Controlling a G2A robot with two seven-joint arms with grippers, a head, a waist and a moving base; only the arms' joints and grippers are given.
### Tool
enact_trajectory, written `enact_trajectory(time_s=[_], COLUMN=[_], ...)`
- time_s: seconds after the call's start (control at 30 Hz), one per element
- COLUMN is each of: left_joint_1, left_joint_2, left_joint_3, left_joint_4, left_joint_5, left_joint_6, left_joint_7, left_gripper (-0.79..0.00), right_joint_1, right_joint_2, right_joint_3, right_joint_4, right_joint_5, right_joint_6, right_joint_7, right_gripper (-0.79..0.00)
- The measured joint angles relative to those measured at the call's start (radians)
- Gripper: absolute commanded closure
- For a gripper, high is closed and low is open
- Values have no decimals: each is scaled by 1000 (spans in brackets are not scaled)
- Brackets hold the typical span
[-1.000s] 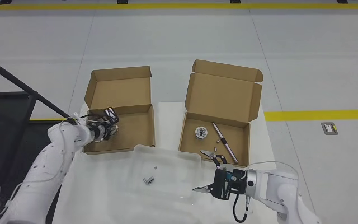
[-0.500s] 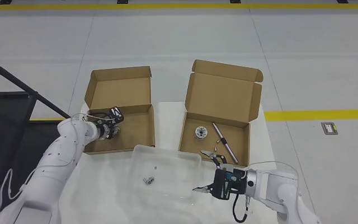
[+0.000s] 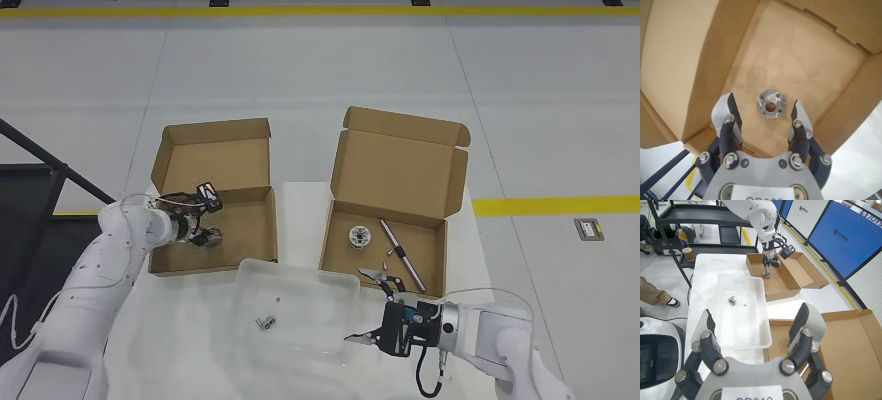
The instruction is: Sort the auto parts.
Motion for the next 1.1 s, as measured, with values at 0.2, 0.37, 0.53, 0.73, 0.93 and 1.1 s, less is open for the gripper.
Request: enact_trajectory(time_s=[0.2, 0.37, 0.53, 0.73, 0.93, 1.1], left_joint_1=[56, 169, 296, 390, 411, 413], left_joint_2=[57, 129, 237, 375, 484, 500], left_joint_3=[-55, -76, -78, -41, 20, 44], left_joint_4=[-192, -442, -726, -1023, -1207, -1221], left_joint_5=[4, -108, -340, -672, -916, -917], left_joint_6=[-130, -127, -127, -127, -127, -127], left_joint_7=[23, -22, -165, -458, -703, -678], left_gripper=[-619, -502, -560, -656, -785, -785], right_joint_1=[0, 0, 0, 0, 0, 0], right_joint_2=[0, 0, 0, 0, 0, 0], right_joint_3=[0, 0, 0, 0, 0, 0], right_joint_4=[0, 0, 0, 0, 0, 0], right_joint_5=[0, 0, 0, 0, 0, 0], right_joint_6=[0, 0, 0, 0, 0, 0], right_joint_7=[0, 0, 0, 0, 0, 0], right_gripper=[-785, -785, -785, -785, -785, -785])
